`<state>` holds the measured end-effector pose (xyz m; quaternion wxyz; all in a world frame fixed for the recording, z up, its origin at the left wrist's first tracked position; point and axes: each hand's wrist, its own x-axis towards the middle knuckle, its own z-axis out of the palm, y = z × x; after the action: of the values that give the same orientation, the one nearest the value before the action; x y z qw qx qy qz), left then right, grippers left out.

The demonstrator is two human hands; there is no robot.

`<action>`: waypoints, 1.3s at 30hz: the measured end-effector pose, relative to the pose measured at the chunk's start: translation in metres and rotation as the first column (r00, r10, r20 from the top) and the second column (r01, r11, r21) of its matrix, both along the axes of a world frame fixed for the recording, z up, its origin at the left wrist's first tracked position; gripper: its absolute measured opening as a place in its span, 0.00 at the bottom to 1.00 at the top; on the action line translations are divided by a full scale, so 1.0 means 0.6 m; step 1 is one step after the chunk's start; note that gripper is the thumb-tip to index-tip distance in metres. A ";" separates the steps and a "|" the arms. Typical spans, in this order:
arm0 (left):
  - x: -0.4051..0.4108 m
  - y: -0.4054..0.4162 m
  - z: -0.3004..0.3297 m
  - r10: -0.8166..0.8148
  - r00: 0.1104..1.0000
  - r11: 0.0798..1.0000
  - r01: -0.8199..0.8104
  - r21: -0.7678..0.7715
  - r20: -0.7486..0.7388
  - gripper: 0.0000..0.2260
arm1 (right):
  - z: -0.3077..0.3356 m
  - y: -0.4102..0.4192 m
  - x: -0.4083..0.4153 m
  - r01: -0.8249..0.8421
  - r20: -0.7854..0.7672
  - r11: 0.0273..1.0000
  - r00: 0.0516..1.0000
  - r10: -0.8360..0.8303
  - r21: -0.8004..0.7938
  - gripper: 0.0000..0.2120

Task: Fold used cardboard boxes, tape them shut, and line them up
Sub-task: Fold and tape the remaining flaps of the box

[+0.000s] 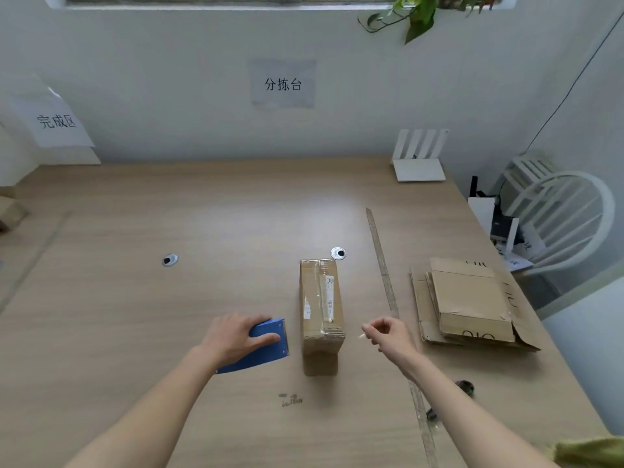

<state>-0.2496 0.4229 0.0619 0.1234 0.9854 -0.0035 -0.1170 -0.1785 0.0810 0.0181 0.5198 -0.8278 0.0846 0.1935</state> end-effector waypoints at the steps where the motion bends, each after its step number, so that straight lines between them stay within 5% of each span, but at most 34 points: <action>1: 0.001 0.002 -0.005 0.023 1.000 1.000 -0.023 -0.009 -0.012 0.32 | -0.006 0.003 0.003 0.001 -0.001 1.000 1.000 -0.001 -0.008 0.08; 5: 0.007 0.005 -0.026 0.053 0.997 0.998 -0.052 0.020 -0.047 0.23 | -0.040 0.018 0.009 0.015 -0.029 0.999 0.999 -0.017 -0.045 0.06; 14: 0.017 0.011 -0.067 0.103 0.991 0.995 -0.103 0.000 -0.086 0.34 | -0.086 0.033 0.009 0.077 -0.056 0.990 0.995 -0.083 -0.116 0.07; 20: 0.025 0.007 -0.079 0.134 0.985 0.991 -0.135 -0.001 -0.106 0.22 | -0.108 0.037 0.018 0.076 -0.084 0.990 0.993 -0.086 -0.119 0.07; 32: 0.036 0.001 -0.109 0.120 0.983 0.991 -0.128 -0.050 -0.139 0.22 | -0.150 0.071 0.021 0.018 -0.144 0.977 0.988 -0.050 -0.214 0.04; 35: 0.039 -0.001 -0.109 0.123 0.982 0.989 -0.133 -0.064 -0.140 0.22 | -0.149 0.070 0.026 -0.026 -0.187 0.950 0.982 -0.035 -0.312 0.20; 37: 0.041 -0.001 -0.108 0.108 0.985 0.992 -0.116 -0.051 -0.138 0.23 | -0.140 0.072 0.022 0.059 -0.138 0.933 0.984 -0.115 -0.355 0.25; 39: 0.044 0.001 -0.107 0.092 0.985 0.995 -0.097 -0.028 -0.145 0.24 | -0.123 0.086 0.016 0.177 0.072 0.918 0.984 -0.161 -0.355 0.20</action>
<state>-0.2231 0.4233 -0.0025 0.1460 0.9712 0.0501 -0.1815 -0.1686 0.1328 -0.0556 0.3759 -0.9023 0.1790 0.1119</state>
